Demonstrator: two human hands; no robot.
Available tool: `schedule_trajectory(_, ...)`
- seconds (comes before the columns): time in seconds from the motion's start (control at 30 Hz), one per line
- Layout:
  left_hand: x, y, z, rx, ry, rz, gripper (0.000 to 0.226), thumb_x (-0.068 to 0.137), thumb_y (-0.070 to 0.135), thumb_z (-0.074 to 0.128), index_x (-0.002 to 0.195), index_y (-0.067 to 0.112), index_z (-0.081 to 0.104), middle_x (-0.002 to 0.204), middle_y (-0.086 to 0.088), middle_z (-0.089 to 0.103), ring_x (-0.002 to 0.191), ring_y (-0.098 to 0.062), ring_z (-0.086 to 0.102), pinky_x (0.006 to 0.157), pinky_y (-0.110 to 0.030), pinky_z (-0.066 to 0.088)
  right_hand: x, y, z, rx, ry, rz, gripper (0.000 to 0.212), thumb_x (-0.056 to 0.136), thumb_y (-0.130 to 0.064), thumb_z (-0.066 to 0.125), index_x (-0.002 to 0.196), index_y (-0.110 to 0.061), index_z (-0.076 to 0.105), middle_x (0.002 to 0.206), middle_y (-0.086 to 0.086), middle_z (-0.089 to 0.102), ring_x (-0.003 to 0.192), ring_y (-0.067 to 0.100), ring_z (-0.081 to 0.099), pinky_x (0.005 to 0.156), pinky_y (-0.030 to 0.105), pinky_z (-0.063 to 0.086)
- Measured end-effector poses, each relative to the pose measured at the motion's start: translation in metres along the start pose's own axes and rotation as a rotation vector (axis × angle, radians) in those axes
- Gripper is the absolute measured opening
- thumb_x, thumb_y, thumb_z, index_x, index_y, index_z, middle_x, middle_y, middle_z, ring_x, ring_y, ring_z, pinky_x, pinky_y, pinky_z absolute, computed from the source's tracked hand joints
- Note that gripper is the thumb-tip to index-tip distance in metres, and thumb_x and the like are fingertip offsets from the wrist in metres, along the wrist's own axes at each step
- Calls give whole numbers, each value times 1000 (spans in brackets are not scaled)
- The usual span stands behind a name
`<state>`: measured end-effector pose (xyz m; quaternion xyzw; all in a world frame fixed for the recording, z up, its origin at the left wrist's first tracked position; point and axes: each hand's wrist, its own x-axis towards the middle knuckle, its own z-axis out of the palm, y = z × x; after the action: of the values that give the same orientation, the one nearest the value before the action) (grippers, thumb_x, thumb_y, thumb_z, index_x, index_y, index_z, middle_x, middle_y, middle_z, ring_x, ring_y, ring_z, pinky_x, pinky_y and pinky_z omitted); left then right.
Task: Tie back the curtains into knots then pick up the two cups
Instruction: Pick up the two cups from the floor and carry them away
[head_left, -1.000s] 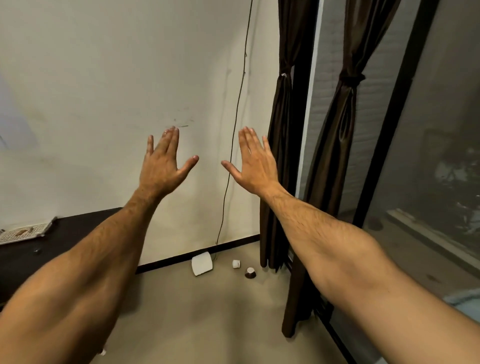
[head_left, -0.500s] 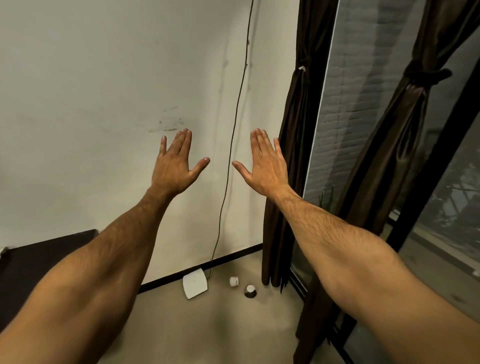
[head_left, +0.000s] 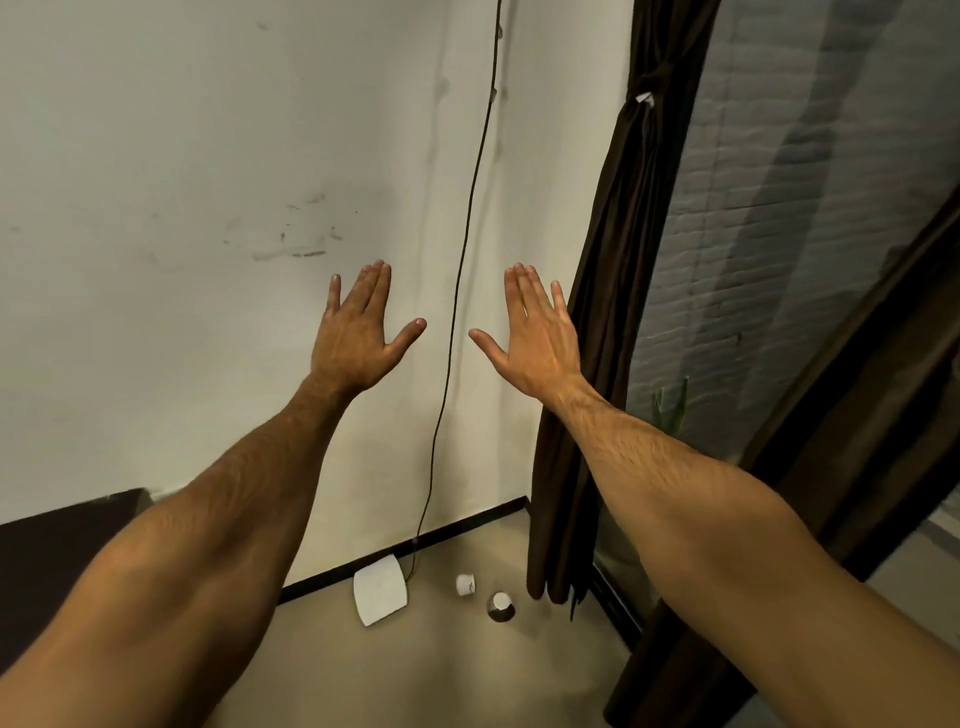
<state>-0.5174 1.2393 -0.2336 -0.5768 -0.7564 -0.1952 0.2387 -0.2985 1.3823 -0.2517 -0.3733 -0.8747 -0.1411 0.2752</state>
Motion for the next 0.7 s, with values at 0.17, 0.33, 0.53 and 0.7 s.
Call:
schedule_trajectory(0.17,46,1,37,-2,10,-7,90,98,73,24,161,10,13,168,-5,17,156,-15,11,127,-47,-1,39,26,37,-2,-13,1,97,97,-78,15,162,-6,8,171,9,10,158,22,5,128,50,8)
schedule_trajectory(0.33,76,-1,67,11,-2,-13,91,98,73,24,161,9,13,168,-6,17,156,-16,11,127,-47,-1,68,42,65,3,-52,-12,97,96,-78,14,163,-7,5,171,9,7,158,22,3,128,50,6)
schedule_trajectory(0.53,97,-9,105,4,-44,-20,91,98,73,24,161,9,13,168,-6,17,156,-16,11,127,-47,-1,91,52,104,34,-94,5,97,96,-78,13,163,-8,5,171,8,6,158,22,1,128,49,4)
schedule_trajectory(0.7,99,-24,154,-26,-124,-24,92,97,74,22,161,9,13,168,-6,16,156,-16,11,127,-47,-2,90,51,155,64,-163,4,97,96,-78,14,163,-9,5,171,7,5,158,21,0,128,48,2)
